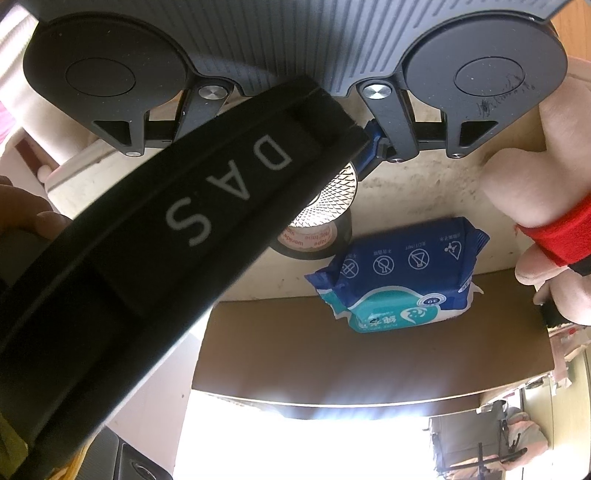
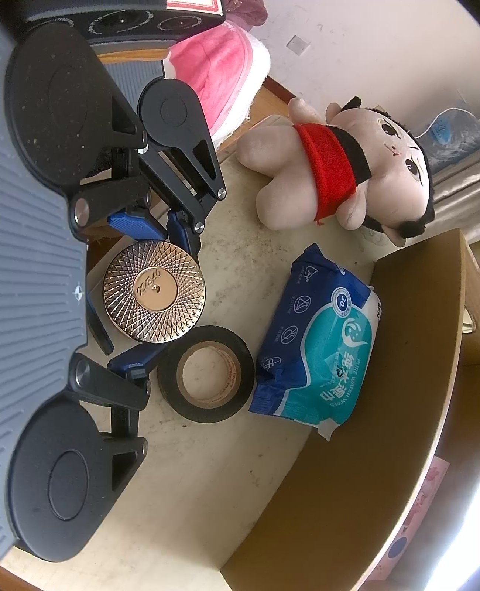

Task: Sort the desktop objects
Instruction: 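Lift the gold-lidded jar with the right gripper and carry it over the box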

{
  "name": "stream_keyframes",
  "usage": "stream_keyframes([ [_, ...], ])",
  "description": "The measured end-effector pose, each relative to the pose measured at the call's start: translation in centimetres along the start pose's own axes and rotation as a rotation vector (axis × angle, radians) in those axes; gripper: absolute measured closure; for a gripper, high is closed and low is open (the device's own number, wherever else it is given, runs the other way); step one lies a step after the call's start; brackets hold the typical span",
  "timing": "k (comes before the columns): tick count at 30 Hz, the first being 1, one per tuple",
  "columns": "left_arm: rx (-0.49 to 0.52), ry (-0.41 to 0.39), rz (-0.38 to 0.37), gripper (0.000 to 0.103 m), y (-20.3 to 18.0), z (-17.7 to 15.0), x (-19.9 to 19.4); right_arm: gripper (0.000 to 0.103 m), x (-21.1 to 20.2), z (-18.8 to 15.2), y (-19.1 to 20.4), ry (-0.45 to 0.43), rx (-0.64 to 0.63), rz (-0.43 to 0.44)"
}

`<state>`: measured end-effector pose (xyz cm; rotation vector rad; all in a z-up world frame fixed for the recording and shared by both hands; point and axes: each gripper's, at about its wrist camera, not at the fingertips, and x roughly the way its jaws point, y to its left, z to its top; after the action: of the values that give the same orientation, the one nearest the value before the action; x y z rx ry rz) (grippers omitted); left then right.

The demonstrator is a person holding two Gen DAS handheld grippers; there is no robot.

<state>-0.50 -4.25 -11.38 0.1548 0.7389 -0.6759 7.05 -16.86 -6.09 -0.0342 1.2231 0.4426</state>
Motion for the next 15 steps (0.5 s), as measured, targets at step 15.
stream_keyframes([
  [15,0.001,-0.002,0.004,0.039,-0.28,-0.17,0.10,0.040,0.08,-0.11,0.04,-0.005,-0.006,-0.006],
])
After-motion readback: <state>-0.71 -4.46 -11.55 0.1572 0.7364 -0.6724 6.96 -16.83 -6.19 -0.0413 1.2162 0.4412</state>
